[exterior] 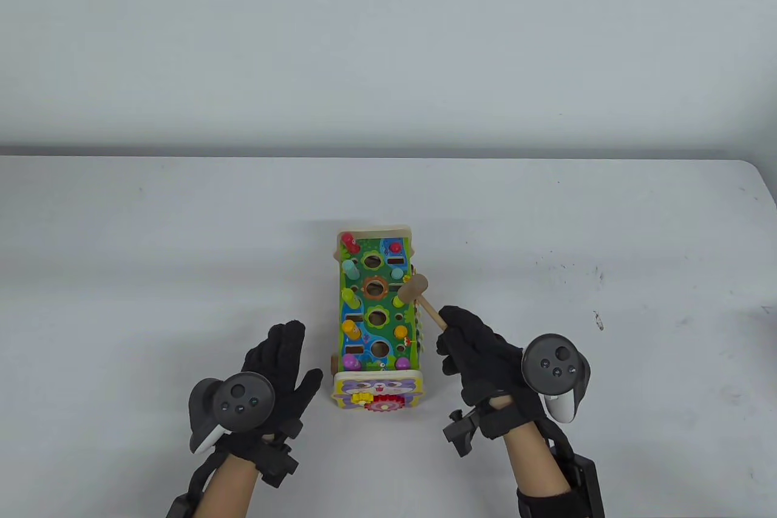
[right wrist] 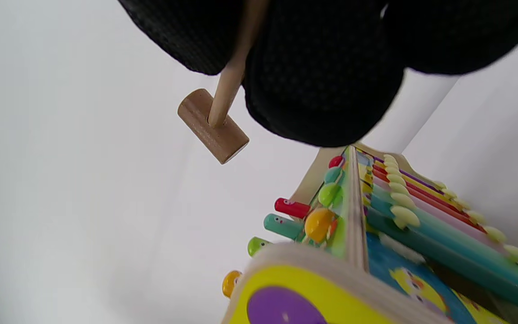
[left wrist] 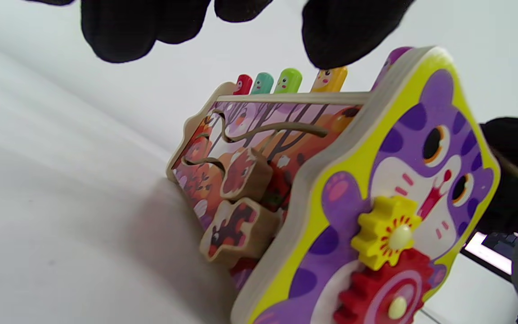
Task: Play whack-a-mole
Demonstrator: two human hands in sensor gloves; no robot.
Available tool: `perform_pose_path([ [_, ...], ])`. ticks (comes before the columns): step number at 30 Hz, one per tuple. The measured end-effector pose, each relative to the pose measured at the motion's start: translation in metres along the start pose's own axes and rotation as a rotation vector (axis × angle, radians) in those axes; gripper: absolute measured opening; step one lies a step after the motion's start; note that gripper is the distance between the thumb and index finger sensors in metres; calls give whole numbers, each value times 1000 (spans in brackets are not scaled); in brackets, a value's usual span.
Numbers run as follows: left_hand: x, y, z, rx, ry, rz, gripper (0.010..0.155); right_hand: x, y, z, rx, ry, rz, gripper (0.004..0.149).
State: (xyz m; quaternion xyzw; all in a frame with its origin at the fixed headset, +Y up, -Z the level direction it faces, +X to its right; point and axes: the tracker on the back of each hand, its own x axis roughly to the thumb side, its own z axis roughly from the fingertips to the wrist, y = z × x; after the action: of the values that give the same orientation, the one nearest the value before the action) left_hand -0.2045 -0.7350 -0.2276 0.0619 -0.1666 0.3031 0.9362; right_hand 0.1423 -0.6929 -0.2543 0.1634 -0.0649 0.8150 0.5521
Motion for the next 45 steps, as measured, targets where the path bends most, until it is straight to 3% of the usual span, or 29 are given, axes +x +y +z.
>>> perform_pose_path([
  [10,23,20,13,257,-94,145,72,-5,6,14,38,-3,-29,47],
  [16,48,34,26,417,-246,303,66,-4,6,16,42,-10,-66,47],
  [19,62,34,30,443,-322,358,63,-3,6,16,48,-17,-81,47],
  [24,82,13,25,316,-368,496,61,-1,10,18,78,-27,-131,46],
  [28,84,-15,15,112,-267,639,63,2,15,20,121,-45,-178,46],
  [31,81,-29,11,24,-149,719,67,4,18,21,151,-46,-199,46],
  [39,79,-47,5,-54,-119,874,66,11,37,25,287,-57,-226,43],
  [45,78,-50,6,-45,-87,924,65,13,44,27,298,-60,-207,41],
])
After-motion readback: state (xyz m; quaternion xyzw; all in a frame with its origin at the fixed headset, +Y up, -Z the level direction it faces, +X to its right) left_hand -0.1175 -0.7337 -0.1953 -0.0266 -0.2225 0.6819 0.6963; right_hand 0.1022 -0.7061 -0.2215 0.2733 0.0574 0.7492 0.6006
